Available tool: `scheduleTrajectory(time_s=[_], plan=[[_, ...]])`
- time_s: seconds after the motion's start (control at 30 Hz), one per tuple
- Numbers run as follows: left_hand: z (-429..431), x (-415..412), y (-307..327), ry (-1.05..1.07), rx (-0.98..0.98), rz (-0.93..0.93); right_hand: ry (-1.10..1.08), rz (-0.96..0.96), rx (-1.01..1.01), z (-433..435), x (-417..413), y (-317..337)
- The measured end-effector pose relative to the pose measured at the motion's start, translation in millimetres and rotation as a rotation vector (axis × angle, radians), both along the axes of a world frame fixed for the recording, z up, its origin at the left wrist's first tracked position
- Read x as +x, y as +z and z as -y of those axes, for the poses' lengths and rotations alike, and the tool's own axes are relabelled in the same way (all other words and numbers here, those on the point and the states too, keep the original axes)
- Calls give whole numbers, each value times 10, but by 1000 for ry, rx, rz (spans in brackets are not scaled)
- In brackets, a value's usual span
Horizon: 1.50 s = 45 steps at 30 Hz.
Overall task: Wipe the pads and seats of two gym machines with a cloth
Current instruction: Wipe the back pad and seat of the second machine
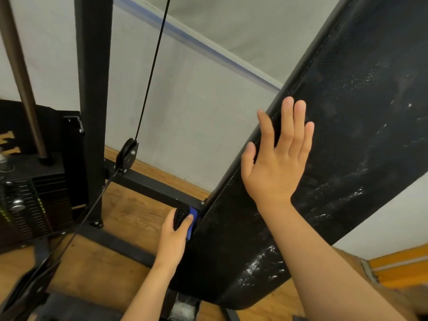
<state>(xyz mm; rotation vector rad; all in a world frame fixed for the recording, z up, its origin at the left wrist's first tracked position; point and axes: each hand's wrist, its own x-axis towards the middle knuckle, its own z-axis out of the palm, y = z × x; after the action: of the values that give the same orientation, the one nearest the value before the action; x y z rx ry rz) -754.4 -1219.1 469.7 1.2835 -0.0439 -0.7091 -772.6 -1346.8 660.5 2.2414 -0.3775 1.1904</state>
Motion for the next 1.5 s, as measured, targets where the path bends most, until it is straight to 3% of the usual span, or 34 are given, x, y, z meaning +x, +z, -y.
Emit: scheduleTrajectory(time_s=[0.27, 0.5, 0.8, 0.93, 1.2, 1.33, 1.5], plan=[[-11, -73, -185, 3, 20, 61, 4, 1, 0, -4, -6, 1], [-201, -128, -782, -70, 184, -99, 12, 2, -2, 0, -18, -10], [-56, -3, -628, -93, 43, -66, 16, 6, -3, 2, -15, -13], [-116, -102, -743, -56, 66, -44, 17, 9, -6, -5, -15, -20], [-332, -200, -1343, -140, 253, -203, 4, 12, -5, -14, -9, -6], [-360, -232, -1358, -146, 256, -285, 4, 19, -9, -19, -15, -14], [-327, -205, -1198, -102, 167, -176, 3, 18, -11, -10, -13, -20]])
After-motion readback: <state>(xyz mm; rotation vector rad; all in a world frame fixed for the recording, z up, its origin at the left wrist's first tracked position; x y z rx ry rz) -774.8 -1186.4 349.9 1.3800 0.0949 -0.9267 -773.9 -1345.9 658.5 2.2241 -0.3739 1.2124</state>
